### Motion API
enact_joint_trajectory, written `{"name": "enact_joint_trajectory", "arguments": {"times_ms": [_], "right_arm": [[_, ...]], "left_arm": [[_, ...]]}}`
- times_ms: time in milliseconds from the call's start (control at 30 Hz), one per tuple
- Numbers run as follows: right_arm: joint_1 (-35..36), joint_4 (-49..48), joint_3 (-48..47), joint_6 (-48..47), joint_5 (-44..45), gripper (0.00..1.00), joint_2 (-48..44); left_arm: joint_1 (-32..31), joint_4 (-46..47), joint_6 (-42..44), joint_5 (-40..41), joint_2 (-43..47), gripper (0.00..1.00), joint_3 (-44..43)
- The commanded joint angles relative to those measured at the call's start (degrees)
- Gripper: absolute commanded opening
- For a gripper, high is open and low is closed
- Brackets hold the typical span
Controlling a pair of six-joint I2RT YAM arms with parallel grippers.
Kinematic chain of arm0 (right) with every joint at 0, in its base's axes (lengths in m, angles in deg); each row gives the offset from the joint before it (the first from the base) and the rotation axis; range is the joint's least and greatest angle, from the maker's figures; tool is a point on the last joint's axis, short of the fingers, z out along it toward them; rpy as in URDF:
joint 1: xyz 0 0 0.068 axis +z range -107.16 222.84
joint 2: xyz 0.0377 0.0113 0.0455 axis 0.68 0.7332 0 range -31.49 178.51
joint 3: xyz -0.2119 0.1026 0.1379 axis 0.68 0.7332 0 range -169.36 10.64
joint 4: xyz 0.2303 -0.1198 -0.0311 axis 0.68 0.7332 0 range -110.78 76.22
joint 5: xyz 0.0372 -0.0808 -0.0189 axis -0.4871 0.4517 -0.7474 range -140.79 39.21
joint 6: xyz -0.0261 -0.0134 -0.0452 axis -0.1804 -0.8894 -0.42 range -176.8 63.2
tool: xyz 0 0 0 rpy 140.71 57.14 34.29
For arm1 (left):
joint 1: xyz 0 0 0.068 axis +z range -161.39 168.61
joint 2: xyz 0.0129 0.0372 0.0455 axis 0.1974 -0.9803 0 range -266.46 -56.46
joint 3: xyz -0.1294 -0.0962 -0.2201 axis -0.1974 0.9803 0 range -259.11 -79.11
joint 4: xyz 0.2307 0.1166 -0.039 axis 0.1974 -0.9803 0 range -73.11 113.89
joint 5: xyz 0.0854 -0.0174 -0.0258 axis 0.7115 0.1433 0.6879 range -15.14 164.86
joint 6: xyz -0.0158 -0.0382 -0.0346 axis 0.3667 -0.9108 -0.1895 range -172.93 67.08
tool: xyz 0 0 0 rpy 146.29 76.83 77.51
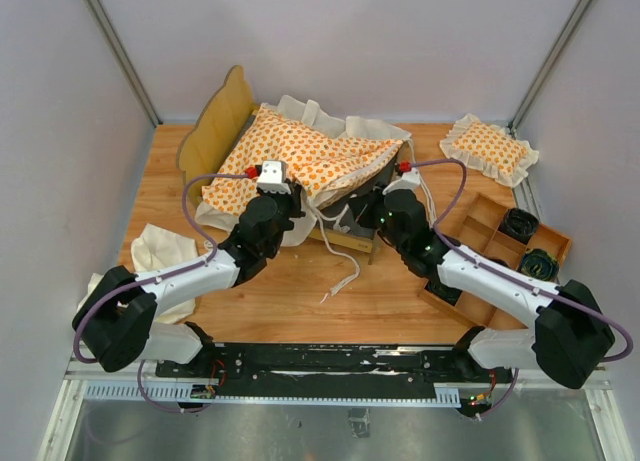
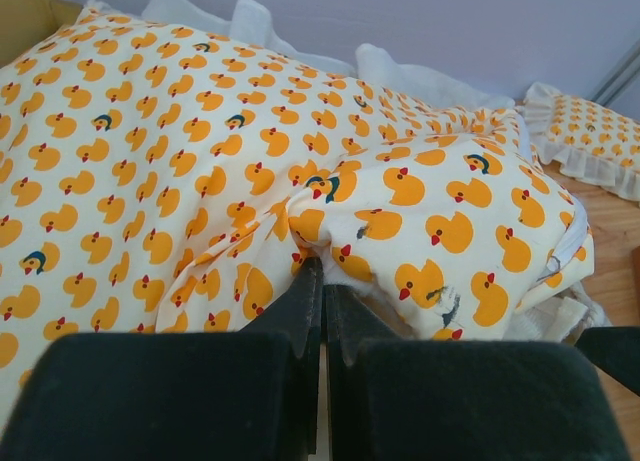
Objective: Set up the pet bed
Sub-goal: Cross the ropes on the bed frame.
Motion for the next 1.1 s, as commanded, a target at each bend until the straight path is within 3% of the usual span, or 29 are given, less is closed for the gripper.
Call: {"name": "enact_joint_trajectory", "arguments": {"times_ms": [0, 167, 267, 400, 733, 1067], "right_arm": [[-0.34, 0.42, -5.16, 7.67, -4.27, 0.0, 0.92], [-0.36, 8.51, -3.71, 7.22, 2.24, 0.0, -0.25], [-0.32, 7.57, 2.9, 5.58, 7.92, 0.0, -0.27], [-0.36, 8.83, 3.74, 1.43, 13.26, 0.0, -0.05], [-0.32, 2.4, -2.46, -17.12, 15.6, 0.0, 1.36], [0.53, 0.56, -6.31, -21.34, 14.9, 0.0, 7.0]], "left_arm": [[1.06, 2.13, -0.07, 1.13, 0.57, 0.0, -0.24], [1.26, 2.04, -0.08, 0.63, 0.86, 0.0, -0.03], [1.26, 2.12, -0.66, 0.33, 0.6, 0.0, 0.17], [1.26, 2.11, -1.06, -0.14, 0.37, 0.0, 0.2], [1.35, 2.16, -0.54, 1.14, 0.47, 0.0, 0.29], [1.48, 2.29, -0.98, 1.14, -0.37, 0.0, -0.19]]}}
